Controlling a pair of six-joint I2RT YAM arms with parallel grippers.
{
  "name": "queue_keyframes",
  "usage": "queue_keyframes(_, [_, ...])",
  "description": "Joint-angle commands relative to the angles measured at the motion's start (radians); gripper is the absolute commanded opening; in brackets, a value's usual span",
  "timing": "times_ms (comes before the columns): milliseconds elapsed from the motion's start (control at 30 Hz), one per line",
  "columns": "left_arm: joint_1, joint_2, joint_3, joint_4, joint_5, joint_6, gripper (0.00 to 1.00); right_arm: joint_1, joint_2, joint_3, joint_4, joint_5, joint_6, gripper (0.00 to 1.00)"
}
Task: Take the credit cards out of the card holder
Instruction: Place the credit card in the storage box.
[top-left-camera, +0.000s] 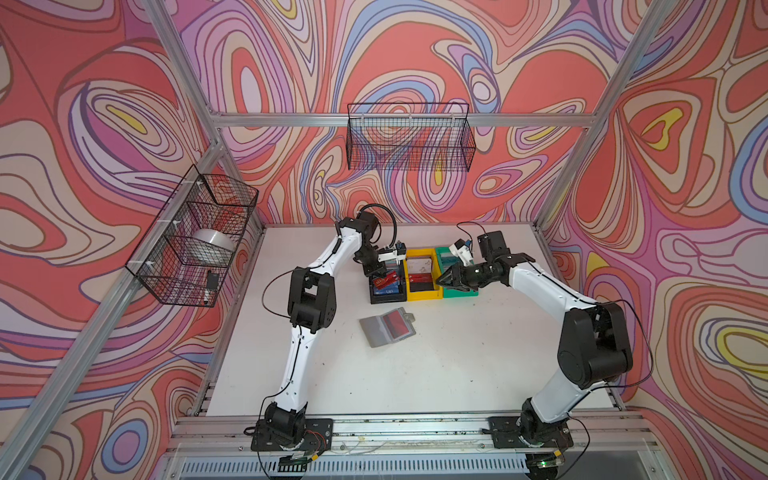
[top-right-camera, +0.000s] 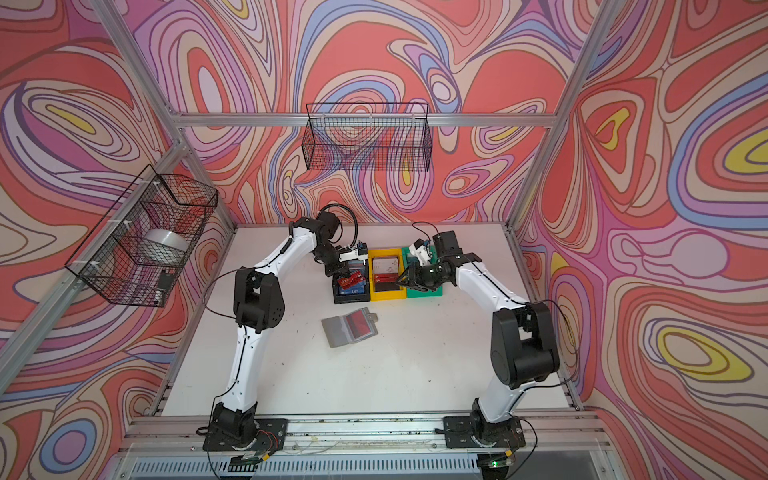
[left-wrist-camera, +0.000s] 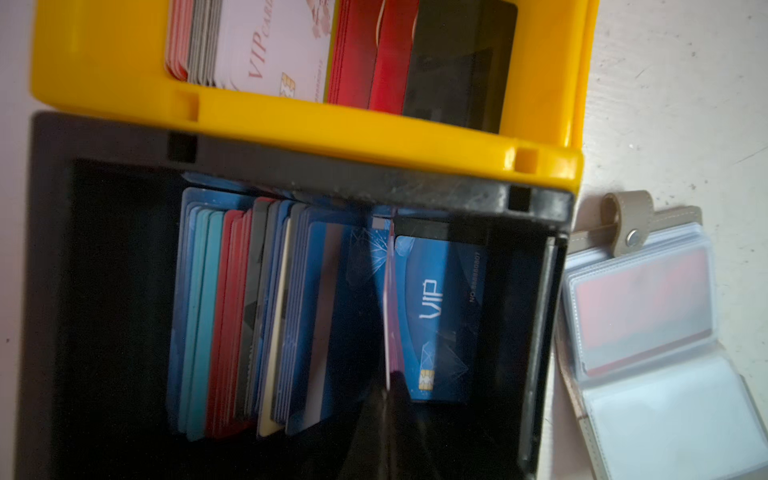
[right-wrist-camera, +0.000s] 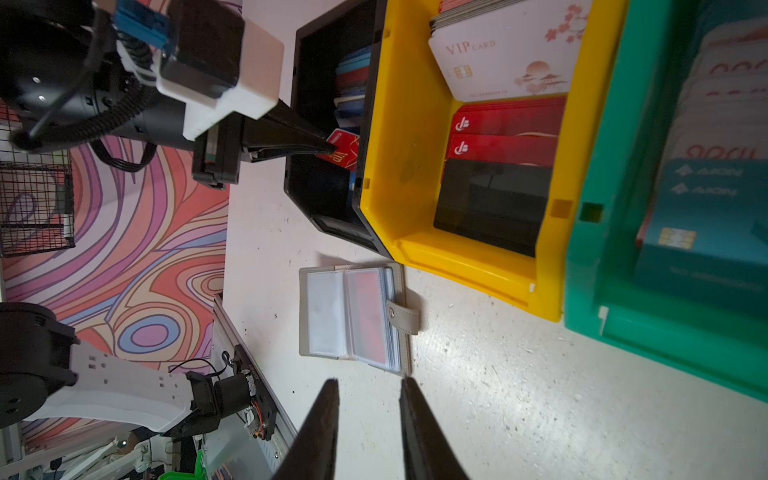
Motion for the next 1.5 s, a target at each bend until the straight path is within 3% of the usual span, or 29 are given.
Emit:
queue_keyframes(0, [0.0,0.013,0.025,-0.066,-0.064,0.028,0.0,-0.003,-0.001,0.009,0.003,-0.014,-0.011,0.28])
queue_keyframes(300, [-0.017,0.021,0.03,-0.078,-0.136,0.065,0.0,-0.003,-0.013,-0.014,0.034,-0.018,0.004,0.28])
queue_keyframes(667, [-0.029,0.051,0.132,-0.126,-0.156,0.121,0.0,-0.004,-0.038,-0.035,0.049,-0.015,0.012,0.28])
queue_keyframes(1233, [-0.035,0.058,0.074,-0.096,-0.219,0.138,0.0,-0.004,-0.04,-0.054,0.069,-0.02,0.024,0.28])
queue_keyframes(1467, [-0.036,0.032,0.011,-0.015,-0.227,0.152,0.13,-0.004,-0.035,-0.051,0.071,-0.024,0.026,0.28])
